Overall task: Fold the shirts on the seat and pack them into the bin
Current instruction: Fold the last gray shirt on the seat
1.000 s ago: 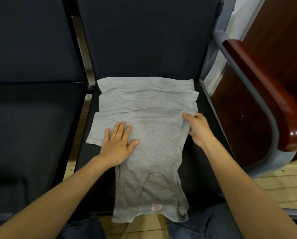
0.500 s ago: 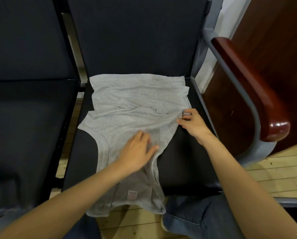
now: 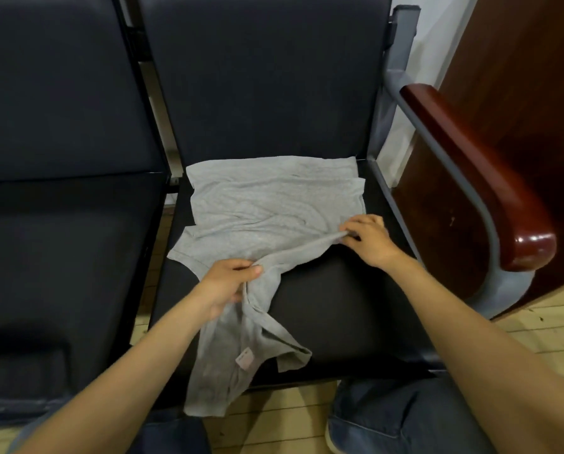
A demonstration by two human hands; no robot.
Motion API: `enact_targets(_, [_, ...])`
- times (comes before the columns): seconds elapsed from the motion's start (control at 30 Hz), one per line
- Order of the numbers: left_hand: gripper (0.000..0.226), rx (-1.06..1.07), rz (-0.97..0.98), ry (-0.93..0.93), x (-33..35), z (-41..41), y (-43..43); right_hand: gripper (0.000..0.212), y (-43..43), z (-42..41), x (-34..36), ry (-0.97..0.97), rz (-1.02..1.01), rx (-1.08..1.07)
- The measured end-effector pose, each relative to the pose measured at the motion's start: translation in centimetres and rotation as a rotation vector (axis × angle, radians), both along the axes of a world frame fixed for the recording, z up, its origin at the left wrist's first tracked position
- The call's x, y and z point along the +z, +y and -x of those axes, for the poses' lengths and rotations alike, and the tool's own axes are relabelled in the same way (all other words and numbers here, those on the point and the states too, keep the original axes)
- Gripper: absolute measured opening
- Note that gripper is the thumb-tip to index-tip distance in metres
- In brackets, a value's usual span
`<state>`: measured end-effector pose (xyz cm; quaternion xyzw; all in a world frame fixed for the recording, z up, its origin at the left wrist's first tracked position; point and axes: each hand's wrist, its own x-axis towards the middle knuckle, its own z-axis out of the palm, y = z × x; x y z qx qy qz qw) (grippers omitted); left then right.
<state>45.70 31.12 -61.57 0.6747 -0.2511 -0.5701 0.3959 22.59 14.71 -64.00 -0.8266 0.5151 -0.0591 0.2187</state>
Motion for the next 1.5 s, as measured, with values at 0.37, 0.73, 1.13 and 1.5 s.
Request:
enact_targets(0.37, [0.027, -0.031, 0.164, -0.831, -3.4, -3.4, -2.2, 0.032, -1.8, -8.6, 1.0, -0.116, 0.226, -0.231])
enact_targets(0.73, [0.045, -0.229, 0.149, -0.734, -3.8, -4.9, -1.2, 0.024, 3.7, -7.8, -1.6, -0.297, 0.137, -0.043])
enact_targets(1.13, [0.035, -0.704, 0.224, -1.348, -2.0, 1.5, 2.9, 0.022, 2.9, 5.8, 3.0, -0.002, 0.096, -0.044])
enact_targets(1.5, [0.044, -0.429, 0.323, -1.238, -3.5, -1.2, 1.0, 0.034, 4.7, 3.2, 5.9, 0.374, 0.087, -0.118])
